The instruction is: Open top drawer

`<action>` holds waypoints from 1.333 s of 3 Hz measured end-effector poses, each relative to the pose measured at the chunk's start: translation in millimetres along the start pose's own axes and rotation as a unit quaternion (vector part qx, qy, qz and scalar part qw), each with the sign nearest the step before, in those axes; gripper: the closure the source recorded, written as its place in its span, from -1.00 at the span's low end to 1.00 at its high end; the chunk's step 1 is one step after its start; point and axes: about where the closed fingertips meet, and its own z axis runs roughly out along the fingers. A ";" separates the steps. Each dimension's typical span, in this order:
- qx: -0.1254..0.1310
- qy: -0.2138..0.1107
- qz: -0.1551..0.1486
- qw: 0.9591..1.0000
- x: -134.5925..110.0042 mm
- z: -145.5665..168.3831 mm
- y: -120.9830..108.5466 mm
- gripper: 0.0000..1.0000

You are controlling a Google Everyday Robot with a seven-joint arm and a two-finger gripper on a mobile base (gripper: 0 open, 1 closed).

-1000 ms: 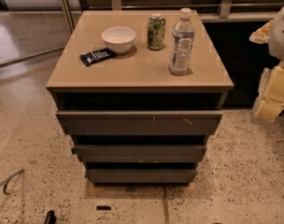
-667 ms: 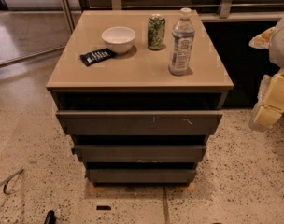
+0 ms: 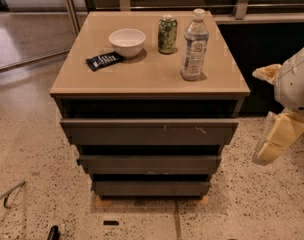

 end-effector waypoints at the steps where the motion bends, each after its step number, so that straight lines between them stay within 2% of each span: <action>1: -0.029 -0.021 -0.003 0.999 0.7 39.4 15.0 -1.00; 2: -0.081 -0.029 -0.013 0.996 -4.5 88.9 38.3 -1.00; 3: -0.081 -0.029 -0.013 0.996 -4.5 88.9 38.3 -1.00; 4: -0.072 -0.024 -0.020 0.997 -1.9 102.3 43.9 -1.00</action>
Offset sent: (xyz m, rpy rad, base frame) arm -0.0116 0.0688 -0.1432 0.1101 0.2252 0.1633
